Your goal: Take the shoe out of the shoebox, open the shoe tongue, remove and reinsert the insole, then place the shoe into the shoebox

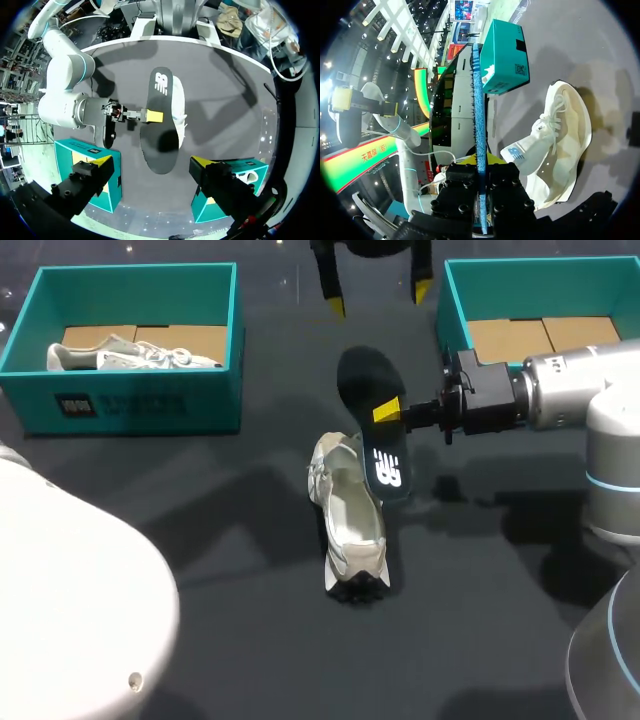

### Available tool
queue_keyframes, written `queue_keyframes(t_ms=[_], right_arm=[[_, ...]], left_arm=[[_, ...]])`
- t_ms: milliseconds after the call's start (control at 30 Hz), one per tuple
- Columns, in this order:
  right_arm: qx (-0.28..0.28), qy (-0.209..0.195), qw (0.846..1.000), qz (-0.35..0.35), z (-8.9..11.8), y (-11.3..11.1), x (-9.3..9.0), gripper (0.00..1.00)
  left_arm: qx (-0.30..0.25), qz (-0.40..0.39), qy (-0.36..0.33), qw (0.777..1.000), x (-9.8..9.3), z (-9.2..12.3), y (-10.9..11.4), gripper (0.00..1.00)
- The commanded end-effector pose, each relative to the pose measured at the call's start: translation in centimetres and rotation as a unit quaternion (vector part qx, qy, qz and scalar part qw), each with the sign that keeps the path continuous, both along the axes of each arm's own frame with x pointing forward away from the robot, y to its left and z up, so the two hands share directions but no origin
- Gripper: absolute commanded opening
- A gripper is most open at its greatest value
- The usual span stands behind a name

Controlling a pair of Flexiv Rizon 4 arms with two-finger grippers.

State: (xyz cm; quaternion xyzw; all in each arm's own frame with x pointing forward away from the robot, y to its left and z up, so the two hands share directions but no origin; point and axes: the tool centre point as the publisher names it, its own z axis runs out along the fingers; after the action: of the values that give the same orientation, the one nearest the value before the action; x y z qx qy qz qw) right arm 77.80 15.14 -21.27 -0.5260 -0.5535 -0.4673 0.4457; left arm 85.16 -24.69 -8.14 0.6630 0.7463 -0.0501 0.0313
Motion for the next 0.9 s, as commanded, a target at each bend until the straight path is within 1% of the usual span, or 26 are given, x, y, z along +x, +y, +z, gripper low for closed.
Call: queue_keyframes(t_ms=[33,100,200,300,533,600,900], right_arm=[[-0.001,0.000,1.000,0.000,0.0,0.1,0.0,0.00],[-0.001,0.000,1.000,0.000,0.0,0.1,0.0,0.00],[-0.001,0.000,1.000,0.000,0.0,0.1,0.0,0.00],[-0.001,0.000,1.000,0.000,0.0,0.1,0.0,0.00],[-0.001,0.000,1.000,0.000,0.0,0.1,0.0,0.00],[-0.001,0.000,1.000,0.000,0.0,0.1,0.0,0.00],[-0.001,0.000,1.000,0.000,0.0,0.1,0.0,0.00]], left_arm=[[0.031,0.001,0.002,1.000,-0.2,0.0,-0.1,1.00],[0.017,0.006,0.005,1.000,-0.1,-0.2,0.1,1.00],[-0.030,0.011,0.014,0.999,-0.1,-0.5,0.7,1.00],[-0.092,0.020,0.021,0.995,-0.4,-0.6,1.6,1.00],[-0.207,0.058,0.017,0.977,-1.5,-0.9,3.3,1.00],[-0.218,0.058,0.008,0.974,-1.8,-0.7,3.8,1.00],[-0.218,0.058,0.008,0.974,-1.8,-0.7,3.8,1.00]])
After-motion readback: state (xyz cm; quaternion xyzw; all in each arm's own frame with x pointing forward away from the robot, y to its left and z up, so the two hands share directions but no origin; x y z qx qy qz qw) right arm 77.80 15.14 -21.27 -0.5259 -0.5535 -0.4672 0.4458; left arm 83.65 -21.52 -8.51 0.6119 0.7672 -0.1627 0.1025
